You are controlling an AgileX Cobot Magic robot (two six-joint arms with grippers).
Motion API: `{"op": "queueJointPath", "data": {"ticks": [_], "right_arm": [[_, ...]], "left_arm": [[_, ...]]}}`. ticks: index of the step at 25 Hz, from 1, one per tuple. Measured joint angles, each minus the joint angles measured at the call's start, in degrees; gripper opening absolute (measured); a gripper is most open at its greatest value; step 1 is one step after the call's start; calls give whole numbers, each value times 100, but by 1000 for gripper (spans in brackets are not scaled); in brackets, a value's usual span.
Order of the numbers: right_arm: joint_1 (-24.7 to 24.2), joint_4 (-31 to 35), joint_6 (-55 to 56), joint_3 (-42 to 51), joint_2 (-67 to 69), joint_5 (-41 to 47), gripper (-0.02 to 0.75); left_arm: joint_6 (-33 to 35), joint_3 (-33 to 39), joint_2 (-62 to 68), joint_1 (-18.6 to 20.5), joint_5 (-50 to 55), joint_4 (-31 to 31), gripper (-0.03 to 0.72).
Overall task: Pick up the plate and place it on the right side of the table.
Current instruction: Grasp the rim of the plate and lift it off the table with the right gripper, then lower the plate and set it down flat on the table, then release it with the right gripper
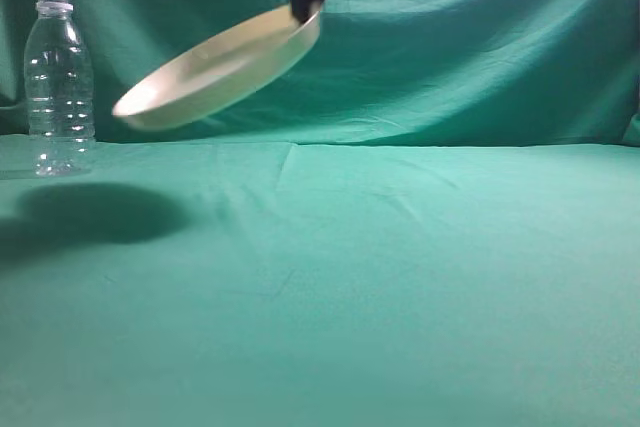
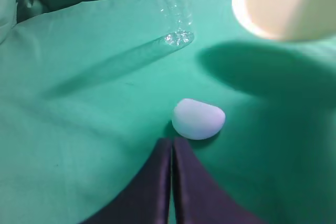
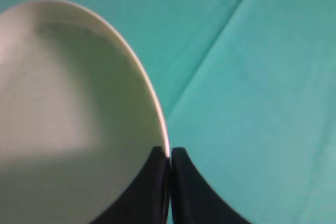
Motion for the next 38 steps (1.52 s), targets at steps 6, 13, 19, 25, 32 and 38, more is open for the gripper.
{"op": "queueJointPath", "data": {"ticks": [6, 13, 19, 25, 32, 38], "right_arm": [[-505, -10, -194, 338, -901, 624, 0], [-1727, -33, -223, 2834, -2578, 25, 0], [-2755, -57, -90, 4651, -3437, -915, 0], [-3435, -57, 43, 5795, -3455, -1938, 0], [-3582, -57, 67, 6130, -2916, -2645, 0], [-3582, -67, 56, 6130, -2428, -2906, 144]], "left_arm": [[0, 0, 0, 0, 0, 0, 0], [0, 0, 0, 0, 0, 0, 0], [0, 0, 0, 0, 0, 0, 0], [0, 0, 0, 0, 0, 0, 0], [0, 0, 0, 0, 0, 0, 0], [0, 0, 0, 0, 0, 0, 0]]}}
